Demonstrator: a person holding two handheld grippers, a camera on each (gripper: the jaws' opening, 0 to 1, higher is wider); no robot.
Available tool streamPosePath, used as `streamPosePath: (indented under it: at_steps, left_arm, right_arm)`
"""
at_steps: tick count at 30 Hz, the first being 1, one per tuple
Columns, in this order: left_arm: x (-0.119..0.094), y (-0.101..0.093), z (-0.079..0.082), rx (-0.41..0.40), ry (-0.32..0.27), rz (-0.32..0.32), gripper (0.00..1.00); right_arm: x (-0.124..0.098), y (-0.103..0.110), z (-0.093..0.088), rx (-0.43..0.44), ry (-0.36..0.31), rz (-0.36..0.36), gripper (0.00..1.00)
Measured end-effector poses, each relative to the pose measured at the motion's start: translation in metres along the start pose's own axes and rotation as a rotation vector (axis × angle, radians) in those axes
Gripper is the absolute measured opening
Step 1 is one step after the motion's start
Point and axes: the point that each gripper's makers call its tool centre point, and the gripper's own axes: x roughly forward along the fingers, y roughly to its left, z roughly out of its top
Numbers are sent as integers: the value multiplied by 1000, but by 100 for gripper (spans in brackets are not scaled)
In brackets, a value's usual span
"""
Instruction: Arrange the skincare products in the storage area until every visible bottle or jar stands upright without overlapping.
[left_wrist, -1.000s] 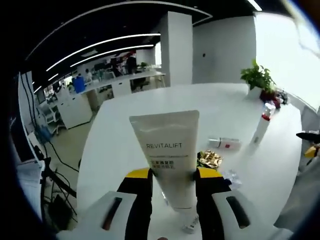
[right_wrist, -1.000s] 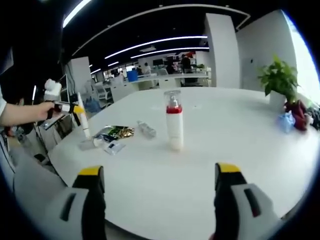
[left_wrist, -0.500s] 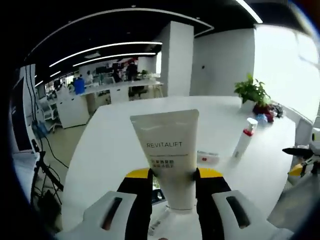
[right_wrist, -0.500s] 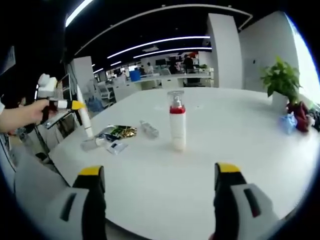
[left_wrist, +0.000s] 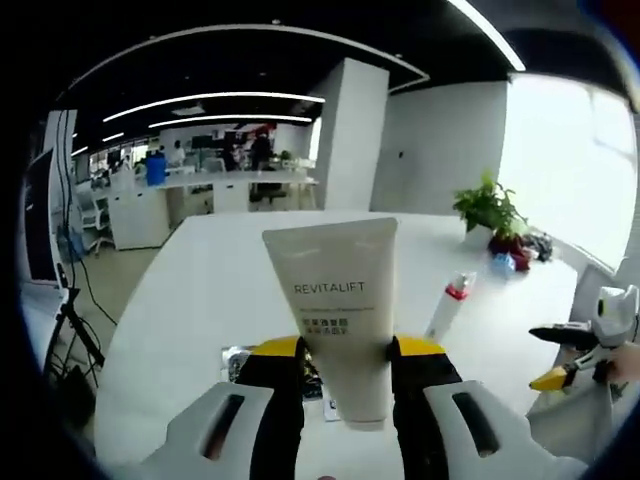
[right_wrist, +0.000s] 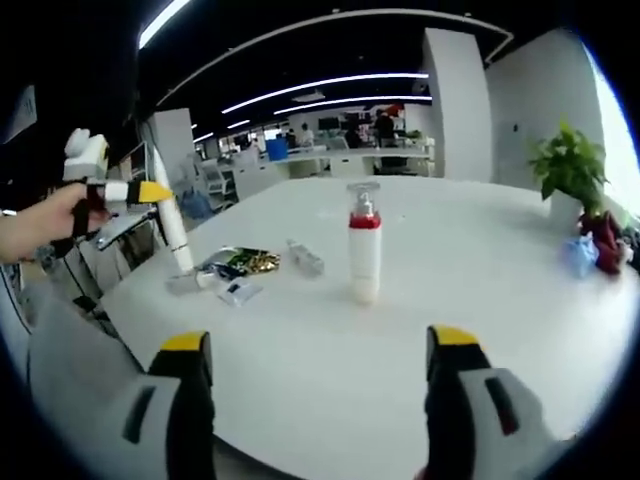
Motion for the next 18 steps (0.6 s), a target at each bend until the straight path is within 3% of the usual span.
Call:
streamPosePath:
  at_steps: [4, 8, 13, 18]
  left_arm:
    - [-7, -11, 1, -10, 1, -13, 30]
    - [-13, -22, 1, -12, 4, -25, 30]
    - [-18, -38, -1, -9, 3, -50, 30]
    - [-23, -62, -2, -20, -14, -106, 30]
  right_arm:
    - [3, 13, 5, -4, -17, 24, 80]
    - [13, 47, 12, -13, -23, 109, 77]
    - [25, 91, 40, -33, -78, 225, 74]
    - [31, 119, 58, -64, -109, 301, 70]
